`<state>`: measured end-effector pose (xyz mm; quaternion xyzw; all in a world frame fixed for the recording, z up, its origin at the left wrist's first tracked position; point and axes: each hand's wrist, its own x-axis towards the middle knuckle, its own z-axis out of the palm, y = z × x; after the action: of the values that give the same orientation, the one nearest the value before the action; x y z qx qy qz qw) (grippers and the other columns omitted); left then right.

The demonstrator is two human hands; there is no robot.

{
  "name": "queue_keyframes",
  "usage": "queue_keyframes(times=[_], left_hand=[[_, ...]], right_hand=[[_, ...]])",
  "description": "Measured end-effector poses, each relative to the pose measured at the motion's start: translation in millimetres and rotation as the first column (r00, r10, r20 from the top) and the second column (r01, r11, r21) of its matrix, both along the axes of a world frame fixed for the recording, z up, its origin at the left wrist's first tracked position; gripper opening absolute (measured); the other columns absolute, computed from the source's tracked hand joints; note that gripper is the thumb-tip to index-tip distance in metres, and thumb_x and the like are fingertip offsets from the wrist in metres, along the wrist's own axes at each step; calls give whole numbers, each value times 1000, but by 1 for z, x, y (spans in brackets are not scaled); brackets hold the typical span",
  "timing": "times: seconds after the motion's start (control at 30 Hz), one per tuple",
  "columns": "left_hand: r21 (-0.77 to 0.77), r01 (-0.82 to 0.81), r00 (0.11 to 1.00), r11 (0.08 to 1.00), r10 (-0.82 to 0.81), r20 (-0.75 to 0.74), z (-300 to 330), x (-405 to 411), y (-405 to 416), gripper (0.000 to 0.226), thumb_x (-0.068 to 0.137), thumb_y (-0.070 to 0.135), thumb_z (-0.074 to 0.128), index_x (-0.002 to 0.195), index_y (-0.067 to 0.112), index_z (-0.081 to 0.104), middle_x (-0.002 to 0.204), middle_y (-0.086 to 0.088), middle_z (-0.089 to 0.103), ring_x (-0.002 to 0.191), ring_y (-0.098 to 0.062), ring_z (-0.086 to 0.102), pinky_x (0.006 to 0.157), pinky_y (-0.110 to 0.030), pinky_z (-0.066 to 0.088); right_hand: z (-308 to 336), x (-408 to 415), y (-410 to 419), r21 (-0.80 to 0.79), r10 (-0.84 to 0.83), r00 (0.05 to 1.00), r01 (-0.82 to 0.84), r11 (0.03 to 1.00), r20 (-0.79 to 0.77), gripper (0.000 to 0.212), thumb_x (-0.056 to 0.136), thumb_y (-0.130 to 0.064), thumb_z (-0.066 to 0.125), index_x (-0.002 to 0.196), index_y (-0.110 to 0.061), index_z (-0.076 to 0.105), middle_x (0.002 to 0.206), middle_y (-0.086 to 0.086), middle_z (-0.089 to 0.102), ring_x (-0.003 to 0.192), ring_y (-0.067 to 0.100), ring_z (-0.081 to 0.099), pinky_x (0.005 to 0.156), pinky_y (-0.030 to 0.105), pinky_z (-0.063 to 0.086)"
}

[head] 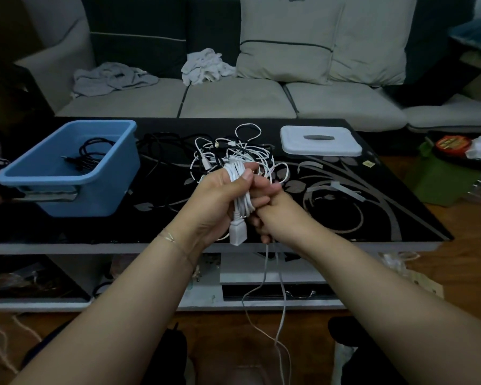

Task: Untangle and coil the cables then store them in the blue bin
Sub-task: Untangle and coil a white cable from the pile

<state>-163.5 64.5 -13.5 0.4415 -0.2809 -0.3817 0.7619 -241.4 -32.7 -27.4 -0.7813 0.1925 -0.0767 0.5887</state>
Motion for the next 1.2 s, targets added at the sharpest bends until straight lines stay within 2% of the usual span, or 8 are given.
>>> queue_keyframes(times=[0.2,0.33,0.47,0.63,0.73,0.87,1.04,1.2], left_hand=[[-15,-146,987,989,147,59,1,7,0,23,101,5,38,89,2,56,74,1,69,86,-20,72,78,-28,57],[28,-194,953,981,182,241,-4,7,-2,15,103,8,36,117,10,43,103,-3,72,97,-19,70,81,-26,57],[180,-272,876,945,166,453,-11,4,-8,32,103,7,38,133,10,31,121,-2,61,97,-12,66,79,-20,55],[340,-516,444,786,-94,891,-22,11,-7,29,99,26,46,115,3,51,125,-4,63,117,-21,56,96,-32,45],[390,-529,386,754,-196,902,-18,7,-5,29,99,31,44,105,4,53,111,-13,63,104,-32,58,88,-42,45],[484,-357,476,799,-290,830,-10,5,0,25,101,27,40,92,9,55,82,-4,70,68,-23,69,70,-30,52],[556,-178,660,812,-321,680,-1,-3,6,49,104,31,35,61,11,45,36,2,51,32,-8,44,43,-15,36],[454,-25,767,890,-274,580,0,-1,8,39,93,38,52,86,0,60,41,4,40,34,-11,34,39,-21,28]], right_hand=[[0,-5,3,19,201,978,-201,980,-48,14,101,-8,39,97,-14,51,67,4,55,47,13,45,53,31,51],[-5,-5,-1,-132,260,955,-278,951,-140,34,100,-8,42,134,-9,41,65,2,60,46,12,52,52,25,50],[-5,-7,-4,-331,277,937,-335,882,-212,12,100,-17,44,103,-20,56,67,-2,64,51,12,58,57,37,56],[5,-11,-8,-615,232,941,-336,713,-245,13,92,-25,51,84,-18,57,67,-6,58,67,20,61,64,35,51],[11,-13,-17,-605,260,934,-357,711,-245,20,90,-26,55,79,-9,58,69,3,57,66,19,54,63,34,44],[15,-16,-31,-575,273,941,-339,745,-201,21,84,-34,65,74,-17,64,67,3,60,58,15,46,57,32,39],[18,-17,-49,-515,151,989,-134,847,-9,26,76,-29,77,70,-17,55,58,-13,51,55,1,42,57,24,35],[21,-18,-50,-246,198,972,-163,955,126,15,88,-8,65,79,-17,58,63,-9,64,59,-3,58,62,12,43]])
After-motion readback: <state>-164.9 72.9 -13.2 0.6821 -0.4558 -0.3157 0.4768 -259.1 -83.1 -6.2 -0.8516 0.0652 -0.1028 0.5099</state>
